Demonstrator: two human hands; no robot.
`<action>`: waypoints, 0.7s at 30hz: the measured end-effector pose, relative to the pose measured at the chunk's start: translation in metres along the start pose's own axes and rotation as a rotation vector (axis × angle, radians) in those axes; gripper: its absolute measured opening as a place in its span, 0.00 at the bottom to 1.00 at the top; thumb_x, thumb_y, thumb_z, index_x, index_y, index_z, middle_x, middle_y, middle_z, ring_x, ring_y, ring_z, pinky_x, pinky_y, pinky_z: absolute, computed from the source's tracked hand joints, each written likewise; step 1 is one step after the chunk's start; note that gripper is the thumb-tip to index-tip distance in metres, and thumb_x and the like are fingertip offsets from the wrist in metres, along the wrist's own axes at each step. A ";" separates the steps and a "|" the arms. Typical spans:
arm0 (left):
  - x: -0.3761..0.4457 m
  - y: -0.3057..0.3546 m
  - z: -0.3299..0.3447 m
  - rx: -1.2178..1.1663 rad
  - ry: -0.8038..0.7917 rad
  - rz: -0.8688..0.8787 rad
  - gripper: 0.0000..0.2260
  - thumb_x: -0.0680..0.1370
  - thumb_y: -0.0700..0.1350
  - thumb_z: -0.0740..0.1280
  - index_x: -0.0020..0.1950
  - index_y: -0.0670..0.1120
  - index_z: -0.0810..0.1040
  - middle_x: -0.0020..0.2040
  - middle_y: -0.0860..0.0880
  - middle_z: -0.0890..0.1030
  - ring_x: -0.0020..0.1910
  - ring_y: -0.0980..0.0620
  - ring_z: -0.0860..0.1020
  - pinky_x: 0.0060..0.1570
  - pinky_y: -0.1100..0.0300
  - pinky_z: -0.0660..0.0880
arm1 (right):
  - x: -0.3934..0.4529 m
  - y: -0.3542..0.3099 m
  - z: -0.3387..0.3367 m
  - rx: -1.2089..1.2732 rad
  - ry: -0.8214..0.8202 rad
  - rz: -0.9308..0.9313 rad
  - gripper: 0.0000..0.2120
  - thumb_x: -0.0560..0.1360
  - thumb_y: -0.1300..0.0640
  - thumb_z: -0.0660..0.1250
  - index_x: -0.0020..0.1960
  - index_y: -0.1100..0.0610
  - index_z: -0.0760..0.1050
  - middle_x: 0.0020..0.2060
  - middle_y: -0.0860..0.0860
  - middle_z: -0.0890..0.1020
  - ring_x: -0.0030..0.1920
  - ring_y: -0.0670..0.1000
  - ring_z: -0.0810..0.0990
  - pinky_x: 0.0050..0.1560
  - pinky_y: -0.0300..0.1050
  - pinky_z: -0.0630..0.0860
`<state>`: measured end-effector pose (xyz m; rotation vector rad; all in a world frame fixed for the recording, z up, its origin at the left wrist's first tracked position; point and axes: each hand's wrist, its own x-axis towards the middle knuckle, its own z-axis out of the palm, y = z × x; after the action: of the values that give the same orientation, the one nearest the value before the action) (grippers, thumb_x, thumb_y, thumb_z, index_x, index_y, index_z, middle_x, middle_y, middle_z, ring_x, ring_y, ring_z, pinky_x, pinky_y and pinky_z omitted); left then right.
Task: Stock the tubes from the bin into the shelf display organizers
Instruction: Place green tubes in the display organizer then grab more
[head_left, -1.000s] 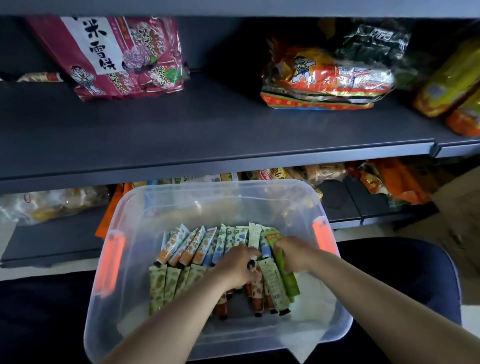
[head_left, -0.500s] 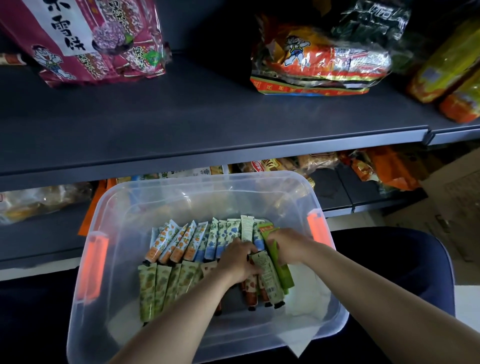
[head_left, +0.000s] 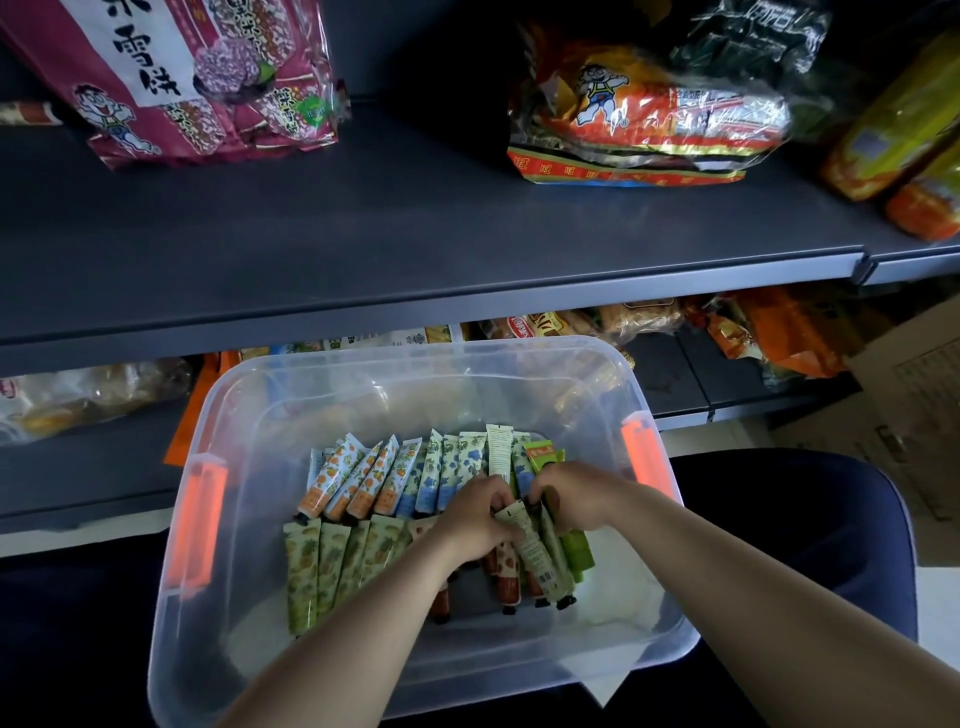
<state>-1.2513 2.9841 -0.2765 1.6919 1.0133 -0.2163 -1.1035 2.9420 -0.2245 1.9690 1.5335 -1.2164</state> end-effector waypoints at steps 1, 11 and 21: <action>-0.001 -0.001 -0.002 -0.022 -0.010 -0.002 0.13 0.70 0.42 0.74 0.40 0.52 0.69 0.44 0.52 0.73 0.44 0.53 0.73 0.42 0.59 0.70 | 0.000 0.000 0.000 0.002 0.009 -0.002 0.23 0.72 0.65 0.68 0.66 0.55 0.72 0.60 0.55 0.76 0.54 0.55 0.76 0.44 0.38 0.68; -0.012 -0.009 -0.028 0.003 -0.130 -0.061 0.12 0.71 0.43 0.74 0.45 0.49 0.71 0.46 0.51 0.75 0.42 0.53 0.74 0.39 0.63 0.70 | 0.003 -0.003 0.005 0.107 0.204 0.114 0.10 0.76 0.58 0.64 0.36 0.55 0.70 0.32 0.48 0.72 0.41 0.51 0.74 0.33 0.39 0.66; -0.026 -0.028 -0.065 0.012 -0.039 -0.088 0.13 0.75 0.47 0.70 0.58 0.53 0.74 0.51 0.50 0.77 0.43 0.54 0.78 0.41 0.64 0.72 | 0.007 -0.003 0.013 0.092 0.243 0.160 0.11 0.74 0.61 0.67 0.56 0.58 0.74 0.54 0.55 0.79 0.55 0.54 0.78 0.49 0.43 0.72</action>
<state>-1.3092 3.0282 -0.2558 1.6488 1.0602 -0.3123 -1.1116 2.9379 -0.2372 2.3224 1.4156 -1.0303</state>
